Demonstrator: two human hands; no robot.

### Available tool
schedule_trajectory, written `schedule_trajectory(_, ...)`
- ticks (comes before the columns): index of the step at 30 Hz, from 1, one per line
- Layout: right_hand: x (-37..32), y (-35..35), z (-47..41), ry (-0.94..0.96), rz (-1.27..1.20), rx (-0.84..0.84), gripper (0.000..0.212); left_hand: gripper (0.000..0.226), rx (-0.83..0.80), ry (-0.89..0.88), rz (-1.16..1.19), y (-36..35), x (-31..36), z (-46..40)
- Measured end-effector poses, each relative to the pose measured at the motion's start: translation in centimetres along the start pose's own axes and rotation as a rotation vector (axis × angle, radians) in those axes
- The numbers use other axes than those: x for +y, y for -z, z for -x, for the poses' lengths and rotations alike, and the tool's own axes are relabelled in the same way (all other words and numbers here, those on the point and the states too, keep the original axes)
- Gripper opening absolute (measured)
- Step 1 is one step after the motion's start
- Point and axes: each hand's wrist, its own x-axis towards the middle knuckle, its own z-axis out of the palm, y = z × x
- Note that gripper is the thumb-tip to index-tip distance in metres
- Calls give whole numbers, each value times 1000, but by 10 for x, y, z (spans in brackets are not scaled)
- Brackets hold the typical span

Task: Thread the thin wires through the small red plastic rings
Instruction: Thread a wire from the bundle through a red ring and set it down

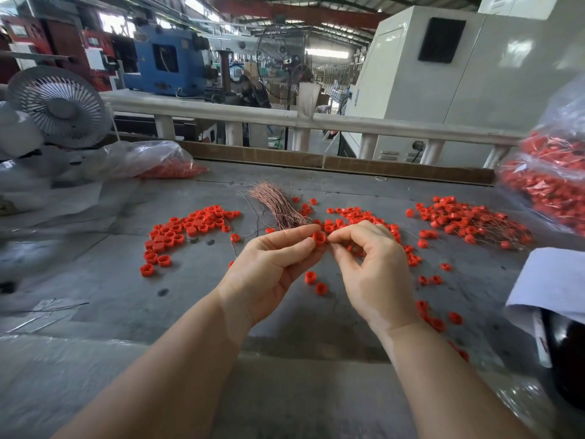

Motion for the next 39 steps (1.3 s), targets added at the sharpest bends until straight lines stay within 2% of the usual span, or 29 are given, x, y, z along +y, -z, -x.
schedule_trajectory(10,-1,0,0,-14,-25,-9,9,22,13,5,16,-1,0,1)
schedule_trajectory(16,0,0,0,-12,-18,-1,9,30,7,6,-1,-1,1,1)
schedule_trajectory(22,2,-1,0,23,-4,9,9,19,-1,10,8,-1,1,1)
schedule_trajectory(28,2,-1,0,24,-11,4,9,21,19,17,12,-1,1,2)
schedule_trajectory(31,2,0,0,-38,-51,-14,10,22,9,11,16,-1,0,1)
schedule_trajectory(35,3,-2,-1,-210,-189,-30,13,21,-4,-6,8,-1,-1,0)
schedule_trajectory(39,2,-2,-2,-248,-245,-42,17,22,-16,-19,13,-1,-3,0)
